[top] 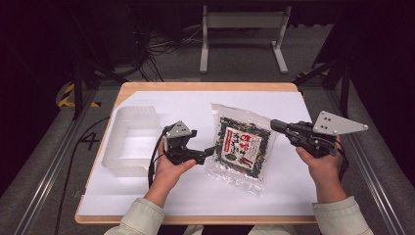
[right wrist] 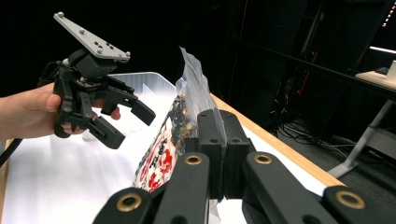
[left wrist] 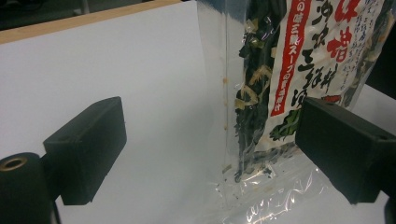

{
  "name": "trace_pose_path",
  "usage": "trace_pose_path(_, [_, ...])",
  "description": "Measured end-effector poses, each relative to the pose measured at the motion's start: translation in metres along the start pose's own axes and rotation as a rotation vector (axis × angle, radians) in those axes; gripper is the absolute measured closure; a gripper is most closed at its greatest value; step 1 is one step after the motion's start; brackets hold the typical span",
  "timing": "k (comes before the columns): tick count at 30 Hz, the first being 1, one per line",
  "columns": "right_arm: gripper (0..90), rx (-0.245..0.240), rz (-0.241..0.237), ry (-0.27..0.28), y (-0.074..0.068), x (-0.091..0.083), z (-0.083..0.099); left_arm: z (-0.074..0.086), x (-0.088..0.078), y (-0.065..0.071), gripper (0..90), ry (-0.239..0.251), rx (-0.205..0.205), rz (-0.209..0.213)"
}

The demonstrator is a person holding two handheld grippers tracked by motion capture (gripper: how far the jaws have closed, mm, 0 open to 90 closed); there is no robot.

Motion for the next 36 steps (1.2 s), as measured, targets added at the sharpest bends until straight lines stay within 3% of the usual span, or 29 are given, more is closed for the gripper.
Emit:
trace_pose_path(3, [90.0, 0.004, -0.006, 0.002, -0.002, 0.000, -0.001, -0.002, 0.004, 0.002, 10.0, 0.016, 0.000, 0.021])
trace_pose_path(9, [90.0, -0.009, -0.033, 0.010, -0.010, 0.001, -0.003, -0.006, 0.010, 0.002, 11.1, 0.025, 0.009, 0.024])
trace_pose_path(15, [90.0, -0.007, -0.042, 0.016, -0.015, -0.002, -0.004, -0.012, 0.018, 0.008, 11.0, 0.043, 0.032, 0.075])
trace_pose_path(20, [90.0, -0.014, -0.046, 0.017, -0.020, -0.005, -0.005, -0.014, 0.026, 0.011, 12.7, 0.032, 0.073, 0.055])
trace_pose_path(23, [90.0, -0.018, -0.048, 0.010, -0.024, -0.008, -0.004, -0.015, 0.030, 0.015, 12.7, 0.043, 0.065, 0.101])
trace_pose_path(30, [90.0, -0.019, -0.048, 0.011, -0.028, -0.013, -0.004, -0.019, 0.035, 0.028, 12.0, 0.080, 0.098, 0.207])
trace_pose_path(36, [89.9, -0.025, -0.056, 0.013, -0.030, -0.013, -0.004, -0.018, 0.036, 0.031, 12.9, 0.075, 0.106, 0.234])
Point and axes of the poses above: each handheld gripper's, and its own axes: x roughly forward along the jaws, z roughly out of its underside, y roughly to its right, the point moved 7 cm from there along x, roughly forward along the jaws, and after that the axes turned 9 degrees about y, right-handed, at the moved point
